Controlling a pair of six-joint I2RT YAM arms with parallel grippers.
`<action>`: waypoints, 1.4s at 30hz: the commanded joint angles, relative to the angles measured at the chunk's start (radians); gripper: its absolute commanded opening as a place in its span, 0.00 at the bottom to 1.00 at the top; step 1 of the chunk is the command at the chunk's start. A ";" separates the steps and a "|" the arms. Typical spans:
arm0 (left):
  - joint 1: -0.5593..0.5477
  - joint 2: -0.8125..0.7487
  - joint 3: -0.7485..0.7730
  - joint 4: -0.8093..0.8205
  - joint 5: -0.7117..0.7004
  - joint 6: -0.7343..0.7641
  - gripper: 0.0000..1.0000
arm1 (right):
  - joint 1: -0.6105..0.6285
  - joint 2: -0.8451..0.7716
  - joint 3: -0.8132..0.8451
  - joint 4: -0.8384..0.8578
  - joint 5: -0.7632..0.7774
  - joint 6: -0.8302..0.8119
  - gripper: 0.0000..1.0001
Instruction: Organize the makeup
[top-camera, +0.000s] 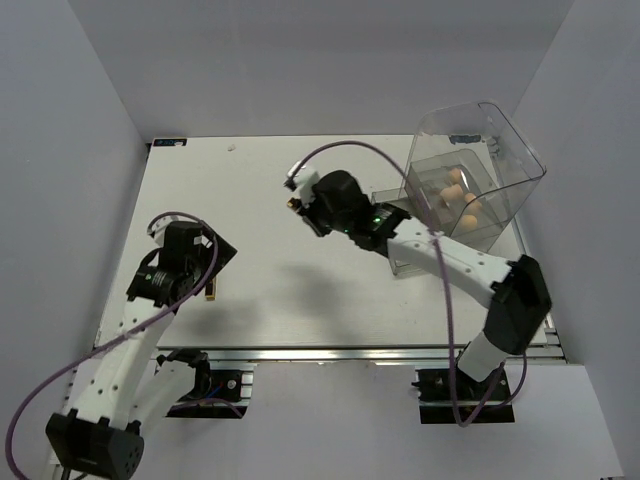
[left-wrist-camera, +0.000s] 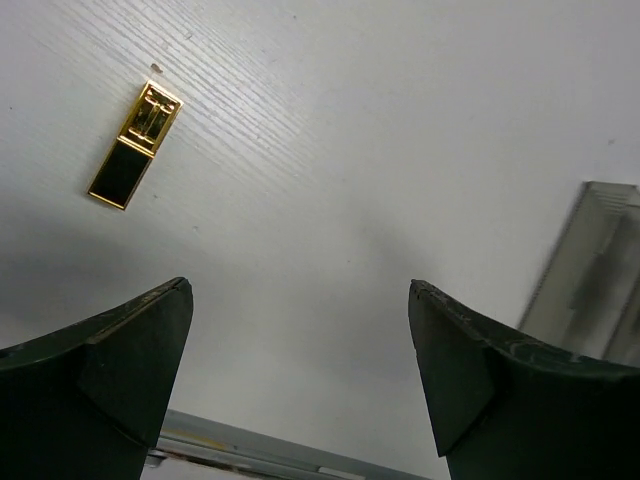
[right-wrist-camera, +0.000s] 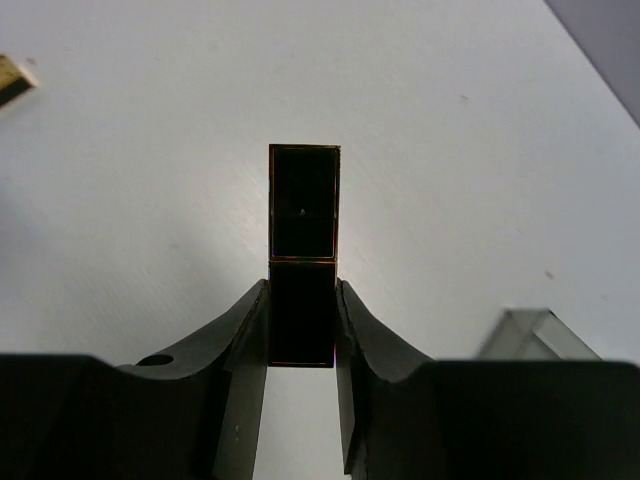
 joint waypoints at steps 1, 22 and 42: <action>0.004 0.061 0.017 0.057 0.015 0.111 0.97 | -0.071 -0.085 -0.104 -0.006 0.125 -0.056 0.00; 0.005 0.215 0.037 0.120 -0.020 0.268 0.97 | -0.388 -0.144 -0.402 -0.020 0.301 -0.058 0.15; 0.010 0.414 0.147 0.010 -0.088 0.548 0.96 | -0.444 -0.203 -0.312 -0.130 -0.094 -0.171 0.50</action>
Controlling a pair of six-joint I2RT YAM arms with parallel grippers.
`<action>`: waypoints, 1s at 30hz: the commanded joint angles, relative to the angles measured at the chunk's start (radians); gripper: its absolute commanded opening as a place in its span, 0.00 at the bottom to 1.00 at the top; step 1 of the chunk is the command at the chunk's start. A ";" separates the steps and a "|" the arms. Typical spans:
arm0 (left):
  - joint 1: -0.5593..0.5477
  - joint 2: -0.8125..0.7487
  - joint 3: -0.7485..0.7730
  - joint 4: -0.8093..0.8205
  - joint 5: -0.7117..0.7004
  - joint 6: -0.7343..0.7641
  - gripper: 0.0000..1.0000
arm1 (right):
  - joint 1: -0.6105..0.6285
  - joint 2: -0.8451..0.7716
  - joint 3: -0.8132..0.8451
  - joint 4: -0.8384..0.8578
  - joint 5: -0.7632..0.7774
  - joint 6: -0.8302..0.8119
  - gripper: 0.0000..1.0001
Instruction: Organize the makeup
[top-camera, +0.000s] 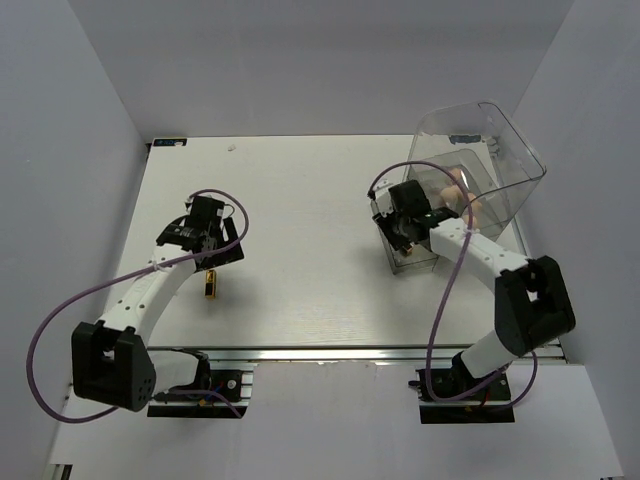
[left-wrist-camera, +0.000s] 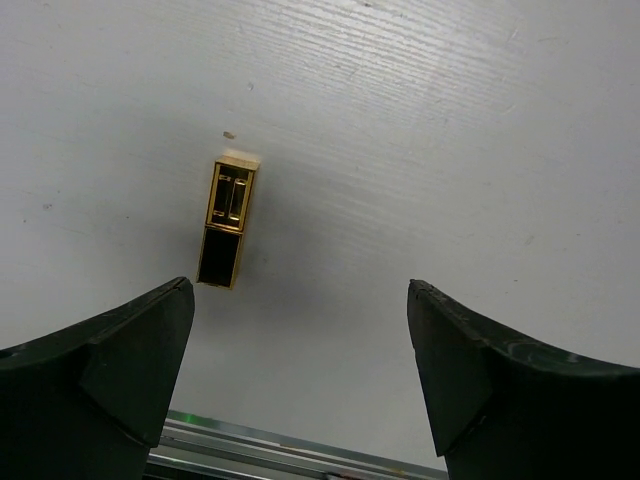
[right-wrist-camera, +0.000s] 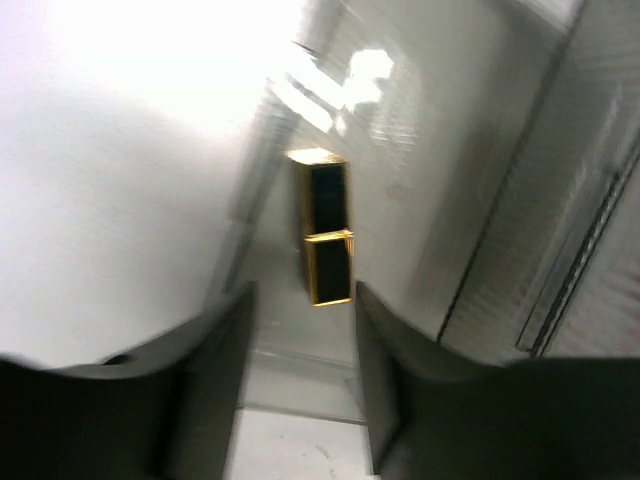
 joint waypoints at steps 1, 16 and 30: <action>0.008 0.031 0.046 -0.040 -0.027 0.085 0.95 | -0.017 -0.152 0.066 -0.025 -0.315 -0.133 0.44; 0.097 0.252 0.023 -0.013 0.017 0.195 0.86 | -0.038 -0.374 0.026 -0.055 -0.851 -0.287 0.33; 0.203 0.390 -0.015 0.087 0.197 0.243 0.59 | -0.113 -0.360 0.077 -0.023 -0.908 -0.178 0.35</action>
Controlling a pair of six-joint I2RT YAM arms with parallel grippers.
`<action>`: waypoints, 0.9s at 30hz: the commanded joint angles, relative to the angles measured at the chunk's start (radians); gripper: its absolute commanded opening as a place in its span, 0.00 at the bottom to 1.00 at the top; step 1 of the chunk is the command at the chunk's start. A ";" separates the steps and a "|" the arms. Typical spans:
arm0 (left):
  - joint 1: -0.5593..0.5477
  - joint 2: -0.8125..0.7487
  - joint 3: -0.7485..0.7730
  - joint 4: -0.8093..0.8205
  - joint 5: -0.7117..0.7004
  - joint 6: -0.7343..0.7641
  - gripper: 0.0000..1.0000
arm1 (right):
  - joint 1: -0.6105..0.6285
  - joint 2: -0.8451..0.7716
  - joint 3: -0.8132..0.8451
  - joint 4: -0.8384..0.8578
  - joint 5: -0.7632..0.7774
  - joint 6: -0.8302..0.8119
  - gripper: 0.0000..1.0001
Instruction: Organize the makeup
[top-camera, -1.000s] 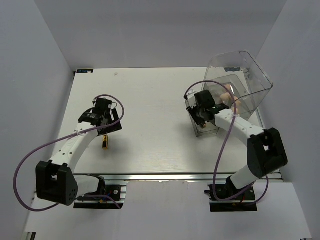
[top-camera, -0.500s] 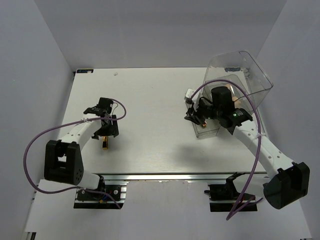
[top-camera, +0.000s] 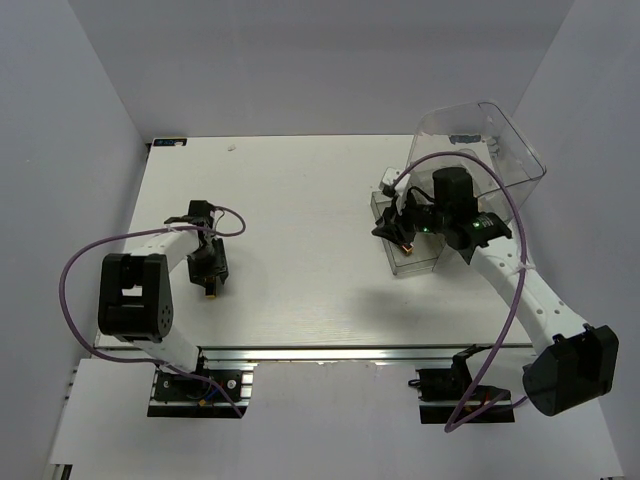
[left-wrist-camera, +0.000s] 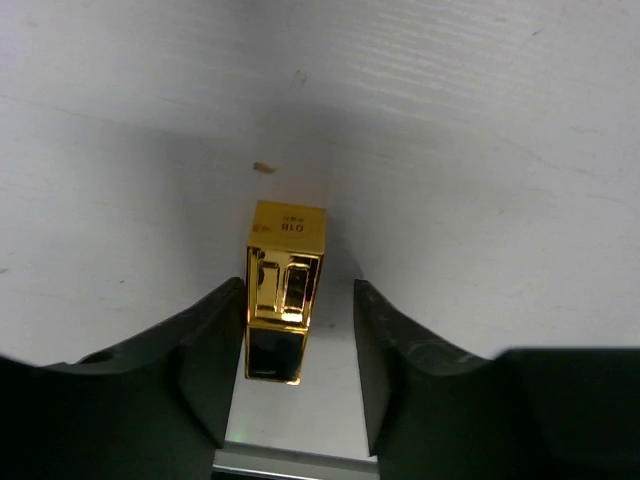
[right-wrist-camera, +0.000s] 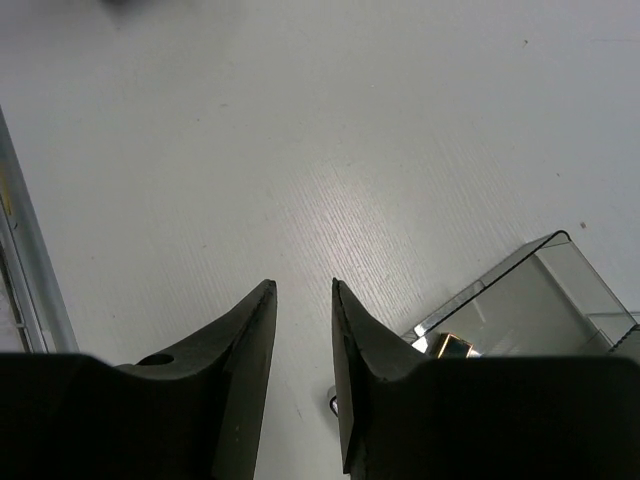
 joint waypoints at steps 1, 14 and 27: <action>0.018 0.011 -0.008 0.043 0.076 0.012 0.57 | -0.025 0.001 0.060 0.031 -0.045 0.045 0.35; 0.024 -0.080 -0.010 0.157 0.343 -0.147 0.21 | -0.090 -0.049 0.097 0.101 -0.039 0.171 0.35; -0.327 -0.096 0.081 0.815 0.606 -0.658 0.10 | -0.123 -0.114 0.102 0.253 0.240 0.447 0.00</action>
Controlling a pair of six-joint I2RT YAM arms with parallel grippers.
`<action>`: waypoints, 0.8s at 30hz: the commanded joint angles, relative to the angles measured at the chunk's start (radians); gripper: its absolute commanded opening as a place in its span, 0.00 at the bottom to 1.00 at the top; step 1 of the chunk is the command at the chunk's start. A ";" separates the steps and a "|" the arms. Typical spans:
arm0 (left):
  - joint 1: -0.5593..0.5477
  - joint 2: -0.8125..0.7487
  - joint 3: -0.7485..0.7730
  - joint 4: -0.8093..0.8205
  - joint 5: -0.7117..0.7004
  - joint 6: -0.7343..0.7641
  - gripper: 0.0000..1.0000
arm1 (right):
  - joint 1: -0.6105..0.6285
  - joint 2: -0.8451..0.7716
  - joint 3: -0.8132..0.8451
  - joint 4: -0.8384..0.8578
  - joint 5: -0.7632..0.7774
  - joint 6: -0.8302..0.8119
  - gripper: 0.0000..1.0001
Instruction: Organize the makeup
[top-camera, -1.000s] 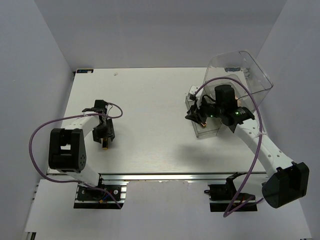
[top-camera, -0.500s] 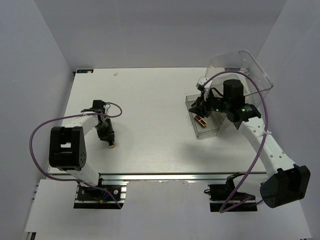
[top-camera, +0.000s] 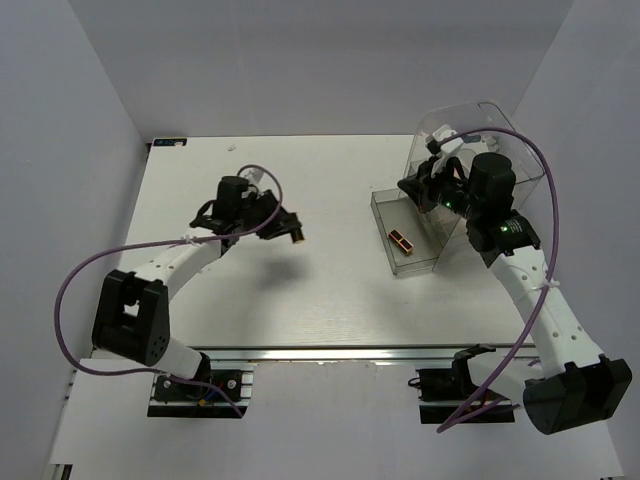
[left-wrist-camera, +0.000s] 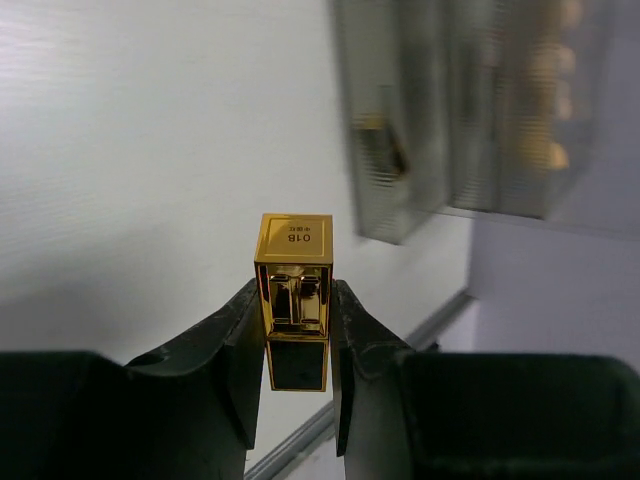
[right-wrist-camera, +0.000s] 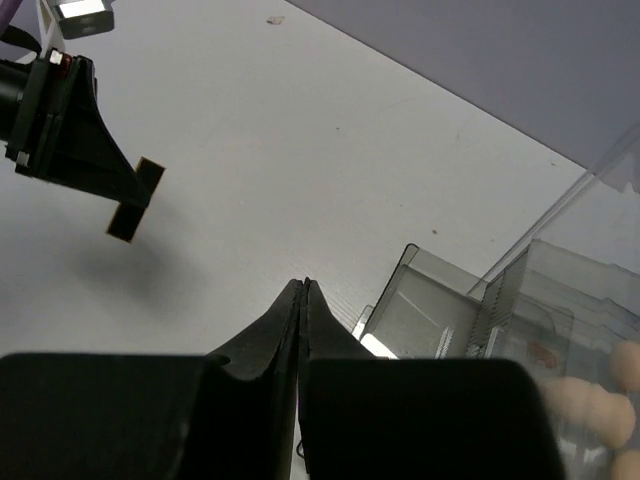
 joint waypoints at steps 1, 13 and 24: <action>-0.088 0.051 0.063 0.289 0.062 -0.182 0.09 | -0.020 -0.020 0.032 0.046 0.041 0.104 0.00; -0.280 0.430 0.376 0.544 0.077 -0.399 0.04 | -0.080 -0.094 0.025 0.032 0.053 0.167 0.00; -0.340 0.730 0.639 0.548 0.081 -0.482 0.10 | -0.133 -0.138 -0.028 0.035 0.050 0.189 0.00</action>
